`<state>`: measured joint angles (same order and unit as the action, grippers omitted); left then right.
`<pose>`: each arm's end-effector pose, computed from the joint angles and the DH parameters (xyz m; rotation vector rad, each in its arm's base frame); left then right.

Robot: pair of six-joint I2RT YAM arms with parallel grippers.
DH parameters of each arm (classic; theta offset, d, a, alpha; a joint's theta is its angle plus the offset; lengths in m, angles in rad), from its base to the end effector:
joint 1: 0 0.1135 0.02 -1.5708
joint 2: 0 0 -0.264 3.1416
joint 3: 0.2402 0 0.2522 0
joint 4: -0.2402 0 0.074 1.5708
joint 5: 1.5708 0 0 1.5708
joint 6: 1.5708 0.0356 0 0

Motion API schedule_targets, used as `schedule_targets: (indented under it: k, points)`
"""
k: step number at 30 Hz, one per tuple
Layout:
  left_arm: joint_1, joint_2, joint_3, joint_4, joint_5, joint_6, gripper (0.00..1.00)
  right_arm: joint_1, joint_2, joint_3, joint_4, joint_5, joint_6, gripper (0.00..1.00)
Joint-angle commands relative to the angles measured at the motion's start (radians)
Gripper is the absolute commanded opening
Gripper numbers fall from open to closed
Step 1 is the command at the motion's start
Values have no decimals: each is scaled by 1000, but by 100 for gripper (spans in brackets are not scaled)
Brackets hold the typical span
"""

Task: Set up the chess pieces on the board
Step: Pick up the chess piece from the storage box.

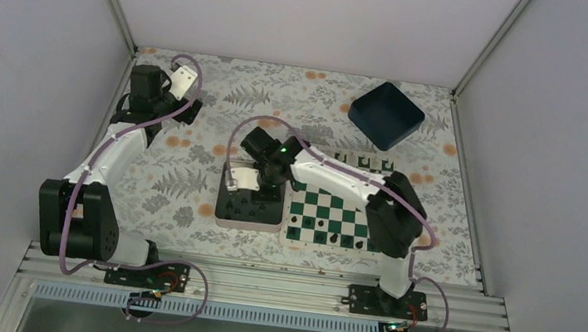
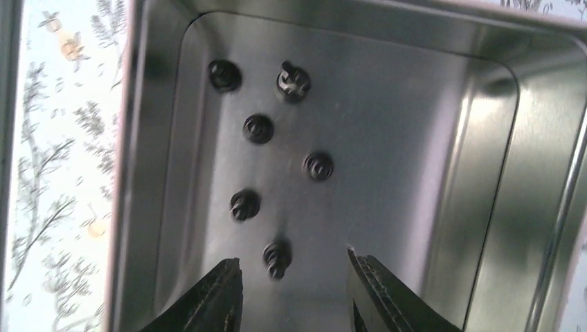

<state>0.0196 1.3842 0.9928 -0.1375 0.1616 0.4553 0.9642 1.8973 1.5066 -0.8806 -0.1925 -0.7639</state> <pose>0.3146 0.0004 0.2799 0.5471 2.0215 0.1177 0.2145 0.3212 0.2216 -2.1915 1.8168 0.3164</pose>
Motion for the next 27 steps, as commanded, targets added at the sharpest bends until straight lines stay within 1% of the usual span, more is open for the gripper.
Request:
schedule_targets:
  k: [1,3,8,16,21,27]
  points:
    - [0,-23,16,15,25,-7,100,14,98,102,36,22,-16,41]
    - [0,-23,15,17,24,-8,100,21,141,130,32,12,-18,41]
    - [0,-27,13,20,24,-8,100,35,191,150,46,11,-17,41]
    - [0,-32,10,20,29,-7,100,36,220,149,44,-7,-17,41]
    - [0,-34,7,22,28,-7,100,38,224,132,76,-1,-11,41]
    - [0,-30,7,22,27,-8,100,40,250,132,88,-7,-7,39]
